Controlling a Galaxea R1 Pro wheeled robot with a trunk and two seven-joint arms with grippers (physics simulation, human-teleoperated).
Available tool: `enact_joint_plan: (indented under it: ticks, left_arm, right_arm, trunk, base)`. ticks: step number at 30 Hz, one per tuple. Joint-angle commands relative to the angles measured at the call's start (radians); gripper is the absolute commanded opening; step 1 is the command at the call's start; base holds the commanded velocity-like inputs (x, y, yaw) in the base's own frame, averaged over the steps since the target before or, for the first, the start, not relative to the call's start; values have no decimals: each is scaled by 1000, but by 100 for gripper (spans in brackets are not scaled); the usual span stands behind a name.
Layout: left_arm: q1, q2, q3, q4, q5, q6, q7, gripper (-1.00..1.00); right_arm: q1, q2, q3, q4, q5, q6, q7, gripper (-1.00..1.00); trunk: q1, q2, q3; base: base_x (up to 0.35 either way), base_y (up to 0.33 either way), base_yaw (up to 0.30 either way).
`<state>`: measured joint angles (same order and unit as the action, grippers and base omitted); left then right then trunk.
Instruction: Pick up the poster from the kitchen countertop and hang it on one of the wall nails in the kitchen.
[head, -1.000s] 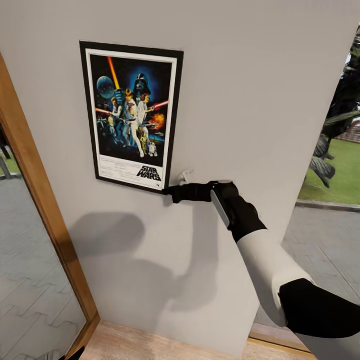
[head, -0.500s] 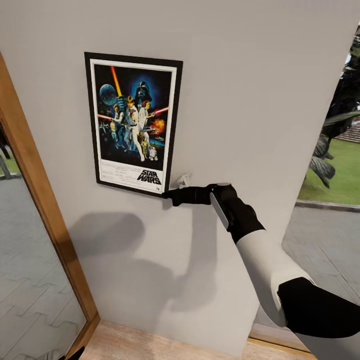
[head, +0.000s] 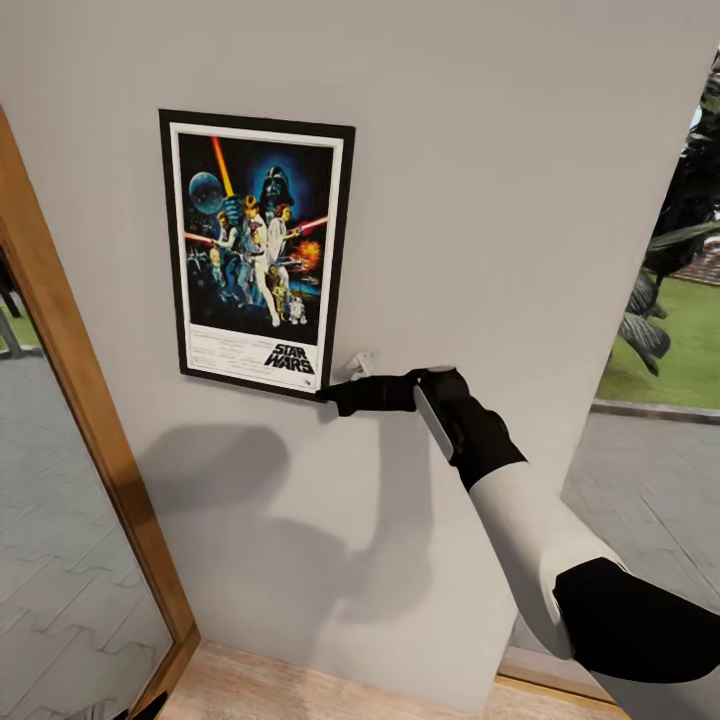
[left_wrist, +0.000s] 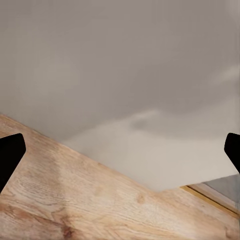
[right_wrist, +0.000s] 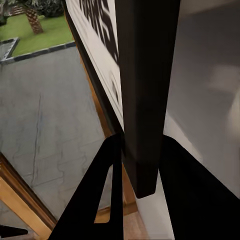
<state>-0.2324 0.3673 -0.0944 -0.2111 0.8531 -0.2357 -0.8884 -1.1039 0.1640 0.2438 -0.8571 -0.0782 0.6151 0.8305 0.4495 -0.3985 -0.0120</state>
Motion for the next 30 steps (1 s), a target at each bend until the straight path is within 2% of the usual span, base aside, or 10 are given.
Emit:
enact_joint_plan:
  ticks: [1, 30]
  left_arm:
    - [-1, 1, -8, 1, 7, -6, -1, 100]
    - [-1, 1, -8, 1, 7, -5, -1, 100]
  right_arm:
    - [-1, 0, 0, 0, -11, 10, 1, -100]
    - [-1, -3, -4, -22, -14, 11, 2, -100]
  trunk:
    - [1, -1, -1]
    - [1, -1, -1]
  base:
    - [0, 0, 0]
    - [0, 0, 0]
